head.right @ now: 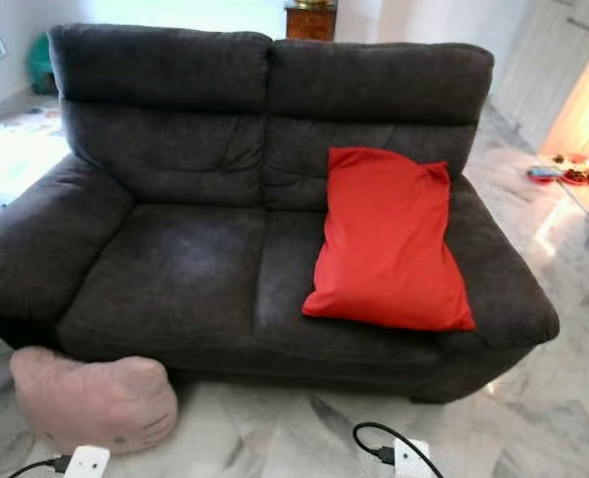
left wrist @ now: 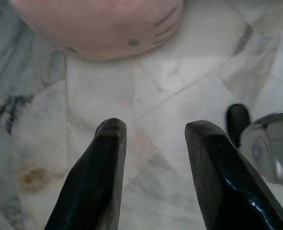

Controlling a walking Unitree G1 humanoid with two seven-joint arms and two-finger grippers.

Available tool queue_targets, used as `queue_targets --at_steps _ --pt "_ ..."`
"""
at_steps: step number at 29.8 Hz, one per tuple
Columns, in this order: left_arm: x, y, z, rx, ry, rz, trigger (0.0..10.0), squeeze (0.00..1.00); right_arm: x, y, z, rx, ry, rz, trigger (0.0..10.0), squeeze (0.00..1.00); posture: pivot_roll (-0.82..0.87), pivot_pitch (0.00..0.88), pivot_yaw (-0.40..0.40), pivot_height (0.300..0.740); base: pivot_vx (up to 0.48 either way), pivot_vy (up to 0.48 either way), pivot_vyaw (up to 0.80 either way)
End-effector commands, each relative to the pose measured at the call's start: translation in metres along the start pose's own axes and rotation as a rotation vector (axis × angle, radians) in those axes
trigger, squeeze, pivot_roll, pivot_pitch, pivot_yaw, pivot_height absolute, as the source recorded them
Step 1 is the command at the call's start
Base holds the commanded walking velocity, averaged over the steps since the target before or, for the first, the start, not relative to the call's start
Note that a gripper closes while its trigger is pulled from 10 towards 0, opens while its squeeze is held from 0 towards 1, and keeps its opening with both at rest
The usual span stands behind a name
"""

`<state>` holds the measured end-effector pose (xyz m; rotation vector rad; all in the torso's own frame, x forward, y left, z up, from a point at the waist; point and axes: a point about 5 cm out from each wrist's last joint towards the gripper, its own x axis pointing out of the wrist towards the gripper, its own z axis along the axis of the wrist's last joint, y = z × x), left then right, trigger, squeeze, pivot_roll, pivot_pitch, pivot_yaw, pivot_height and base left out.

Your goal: Move the pillow to the sofa from floor

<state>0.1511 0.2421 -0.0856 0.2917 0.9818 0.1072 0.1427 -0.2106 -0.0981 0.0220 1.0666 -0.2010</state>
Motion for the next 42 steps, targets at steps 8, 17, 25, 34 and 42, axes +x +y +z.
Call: queue_targets --at_steps 8,17,25,34,42 --pt "0.001 -0.003 0.003 0.012 -0.009 -0.013 10.0 0.0 -0.001 -0.011 -0.007 0.01 0.018 -0.019 10.0 0.0 0.04 0.0 -0.022 0.74 0.0 0.478 0.0" --pt "0.002 -0.002 0.007 0.011 -0.016 -0.007 10.0 0.0 -0.001 0.001 -0.005 0.019 0.022 -0.009 10.0 0.0 0.04 0.0 -0.018 0.74 0.0 0.479 0.0" --pt "0.001 -0.002 0.007 0.01 -0.019 -0.009 10.0 0.0 0.0 0.011 -0.001 0.018 0.016 0.002 10.0 0.0 0.04 0.0 -0.019 0.74 0.0 0.476 0.0" --pt "0.001 0.0 0.006 0.01 -0.012 -0.005 10.0 0.0 0.002 0.018 0.011 0.019 -0.009 0.011 10.0 0.0 0.04 0.0 -0.019 0.74 0.0 0.477 0.0" --pt "0.002 -0.008 0.01 0.011 -0.017 -0.016 10.0 0.0 0.002 0.019 0.014 0.018 -0.016 0.011 10.0 0.0 0.04 0.0 -0.022 0.74 0.0 0.478 0.0"
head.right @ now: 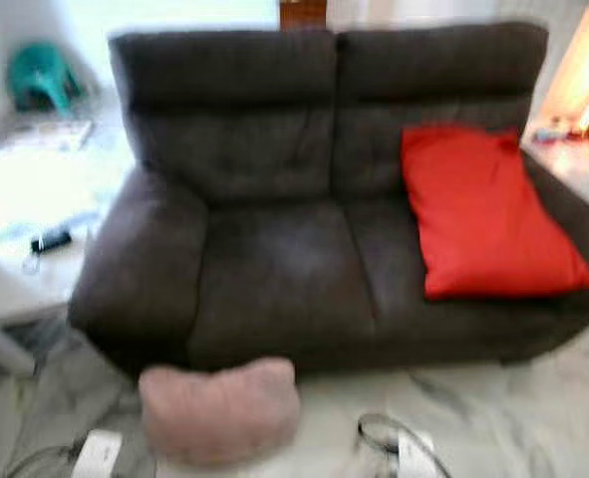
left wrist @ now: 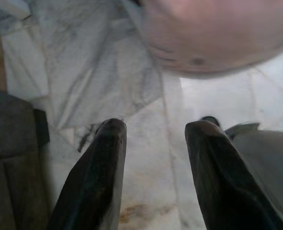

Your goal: Move the pillow to the sofa from floor

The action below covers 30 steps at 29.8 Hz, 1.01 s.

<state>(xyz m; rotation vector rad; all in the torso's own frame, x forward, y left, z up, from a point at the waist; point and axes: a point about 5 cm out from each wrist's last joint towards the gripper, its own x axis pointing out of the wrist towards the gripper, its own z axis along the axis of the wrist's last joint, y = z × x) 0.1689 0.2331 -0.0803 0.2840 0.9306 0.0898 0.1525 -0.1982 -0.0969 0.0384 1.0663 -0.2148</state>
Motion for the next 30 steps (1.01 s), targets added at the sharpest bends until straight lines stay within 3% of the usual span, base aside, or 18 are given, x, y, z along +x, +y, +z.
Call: queue_targets --at_steps 1,26,30 --pt "-0.0017 -0.0029 -0.0088 0.014 0.036 -0.005 10.0 0.0 0.0006 0.0063 0.0065 -0.003 -0.019 0.015 10.0 0.0 0.04 0.0 -0.022 0.74 0.0 0.476 0.0" --pt "-0.0021 -0.0042 -0.0085 -0.007 0.023 -0.004 10.0 0.0 0.0004 0.0029 0.0055 0.009 -0.029 0.023 10.0 0.0 0.04 0.0 -0.029 0.74 0.0 0.019 0.0" --pt "-0.0024 -0.0006 -0.0098 -0.009 0.024 0.003 10.0 0.0 0.0003 0.0034 0.0076 -0.025 -0.049 0.05 10.0 0.0 0.04 0.0 -0.029 0.74 0.0 0.0 0.12"
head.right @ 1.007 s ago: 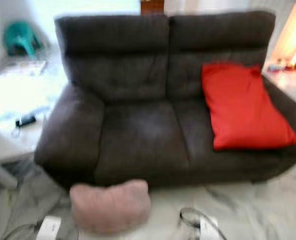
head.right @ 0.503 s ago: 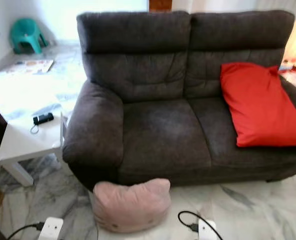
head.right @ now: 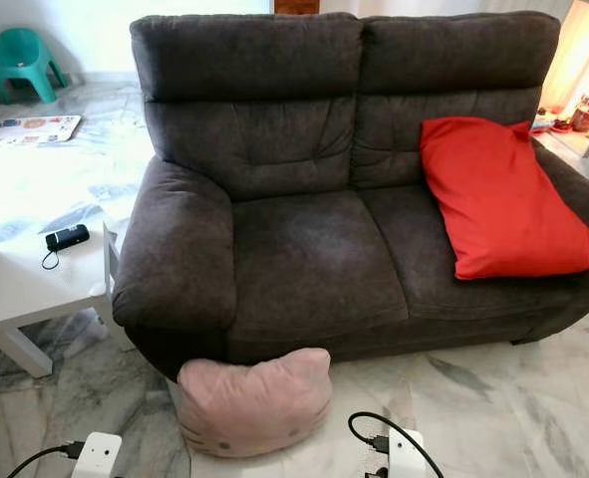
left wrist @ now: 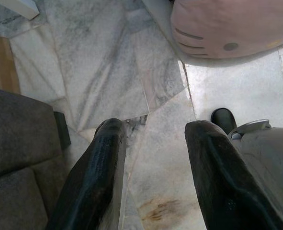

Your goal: Move the pillow to the sofa from floor

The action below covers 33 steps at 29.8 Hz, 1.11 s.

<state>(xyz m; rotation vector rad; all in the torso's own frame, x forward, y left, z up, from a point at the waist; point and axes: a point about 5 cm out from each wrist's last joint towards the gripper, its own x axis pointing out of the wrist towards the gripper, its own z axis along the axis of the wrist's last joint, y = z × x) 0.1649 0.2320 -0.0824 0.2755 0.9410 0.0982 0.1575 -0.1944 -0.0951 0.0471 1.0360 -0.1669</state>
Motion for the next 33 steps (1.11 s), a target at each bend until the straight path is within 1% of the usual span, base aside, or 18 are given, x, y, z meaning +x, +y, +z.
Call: queue_targets --at_steps 1,3,6,9,15,18,21,22,24,33 --pt "-0.001 0.002 -0.006 0.0 0.014 0.004 10.0 0.0 0.0 -0.001 0.003 -0.015 -0.02 0.016 10.0 0.0 0.04 0.0 -0.029 0.74 0.0 0.0 0.8" --pt "-0.002 0.003 -0.007 0.002 0.016 0.007 10.0 0.0 0.0 -0.001 0.002 -0.02 -0.017 0.018 10.0 0.0 0.04 0.0 -0.028 0.74 0.0 0.0 0.8" --pt "-0.002 0.004 -0.007 0.003 0.019 0.013 10.0 0.0 0.0 -0.001 0.001 0.001 -0.014 0.02 10.0 0.0 0.04 0.0 -0.028 0.74 0.0 0.0 0.68" --pt "-0.001 0.003 -0.005 0.003 0.017 0.013 10.0 0.0 -0.003 -0.009 -0.012 0.036 0.0 0.019 10.0 0.0 0.04 0.0 -0.026 0.74 0.265 0.0 0.0" --pt "0.0 0.0 -0.002 0.003 0.01 0.008 10.0 0.0 -0.005 -0.012 -0.018 -0.001 0.006 0.03 10.0 0.0 0.04 0.0 -0.027 0.74 0.288 0.0 0.0" --pt "0.0 0.0 -0.001 0.003 0.01 0.007 10.0 0.0 -0.005 -0.011 -0.019 -0.015 0.008 0.036 10.0 0.0 0.04 0.0 -0.028 0.74 0.291 0.0 0.74" --pt "0.0 0.0 -0.001 0.003 0.01 0.007 10.0 0.0 -0.005 -0.011 -0.022 -0.004 0.012 0.036 10.0 0.0 0.04 0.0 -0.028 0.74 0.292 0.0 0.8" --pt "0.0 0.0 -0.002 0.002 0.011 0.005 10.0 0.0 -0.006 -0.014 -0.024 0.018 0.015 0.031 10.0 0.0 0.04 0.0 -0.029 0.74 0.292 0.0 0.0" --pt "0.0 0.0 -0.002 0.001 0.013 0.005 10.0 0.0 -0.007 -0.015 -0.027 0.024 0.019 0.029 10.0 0.0 0.04 0.0 -0.029 0.74 0.292 0.0 0.0" --pt "-0.001 0.002 -0.006 0.002 0.022 0.004 10.0 0.0 -0.006 -0.013 -0.023 0.019 0.016 0.036 10.0 0.0 0.04 0.0 -0.032 0.74 0.295 0.0 0.0"
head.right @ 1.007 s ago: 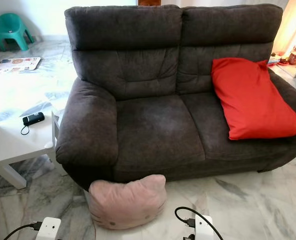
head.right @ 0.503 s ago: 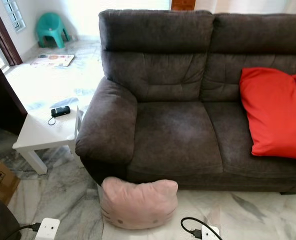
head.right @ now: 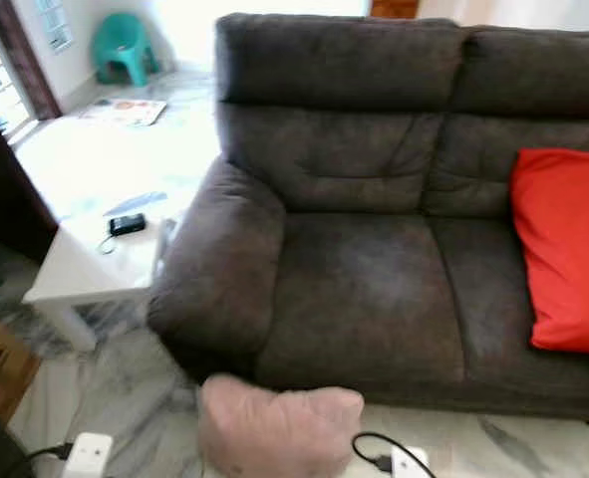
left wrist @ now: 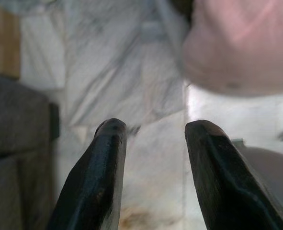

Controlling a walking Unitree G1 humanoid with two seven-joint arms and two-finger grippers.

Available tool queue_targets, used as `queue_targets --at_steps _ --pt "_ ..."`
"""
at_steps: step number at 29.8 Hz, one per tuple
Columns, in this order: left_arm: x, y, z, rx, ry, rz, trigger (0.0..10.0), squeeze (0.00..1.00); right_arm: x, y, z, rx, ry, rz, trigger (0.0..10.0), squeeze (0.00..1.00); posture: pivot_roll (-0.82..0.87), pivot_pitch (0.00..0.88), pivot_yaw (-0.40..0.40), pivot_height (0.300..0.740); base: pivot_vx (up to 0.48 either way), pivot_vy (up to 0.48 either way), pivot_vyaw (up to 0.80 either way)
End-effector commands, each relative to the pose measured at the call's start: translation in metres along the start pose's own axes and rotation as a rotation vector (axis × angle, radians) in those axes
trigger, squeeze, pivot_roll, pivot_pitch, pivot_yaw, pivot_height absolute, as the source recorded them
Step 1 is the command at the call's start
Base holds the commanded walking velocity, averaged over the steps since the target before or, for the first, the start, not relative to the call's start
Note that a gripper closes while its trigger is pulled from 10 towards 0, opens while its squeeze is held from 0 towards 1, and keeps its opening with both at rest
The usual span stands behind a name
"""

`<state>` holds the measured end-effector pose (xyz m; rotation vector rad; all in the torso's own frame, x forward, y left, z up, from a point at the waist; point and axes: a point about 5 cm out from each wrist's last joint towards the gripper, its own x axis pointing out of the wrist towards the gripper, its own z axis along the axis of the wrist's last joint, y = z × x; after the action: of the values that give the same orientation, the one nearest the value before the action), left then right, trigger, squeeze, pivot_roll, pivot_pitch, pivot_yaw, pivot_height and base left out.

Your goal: Move the pillow to the sofa from floor

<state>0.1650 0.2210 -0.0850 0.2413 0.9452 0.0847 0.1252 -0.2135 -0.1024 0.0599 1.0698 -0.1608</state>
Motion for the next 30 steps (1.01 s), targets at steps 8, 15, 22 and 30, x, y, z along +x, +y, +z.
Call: queue_targets --at_steps 8,15,22,30 --pt "-0.001 0.011 -0.007 0.034 0.022 0.018 10.0 0.0 0.002 0.011 0.006 0.008 -0.019 0.03 10.0 0.0 0.04 0.0 -0.033 0.74 0.037 0.0 0.0" --pt "-0.001 0.011 -0.006 0.018 0.011 0.034 10.0 0.0 0.002 0.009 0.01 0.04 -0.053 0.033 10.0 0.0 0.04 0.0 -0.03 0.74 0.0 0.0 0.0" --pt "0.001 0.019 0.019 0.001 -0.111 0.081 10.0 0.0 0.002 0.006 0.023 0.04 -0.142 0.01 10.0 0.0 0.05 0.0 -0.038 0.74 0.0 0.0 0.0" --pt "-0.005 0.038 0.113 -0.062 -0.556 0.179 10.0 0.0 -0.001 0.013 0.091 0.051 -0.452 0.043 10.0 0.0 0.04 0.0 -0.043 0.74 0.0 0.0 0.0"
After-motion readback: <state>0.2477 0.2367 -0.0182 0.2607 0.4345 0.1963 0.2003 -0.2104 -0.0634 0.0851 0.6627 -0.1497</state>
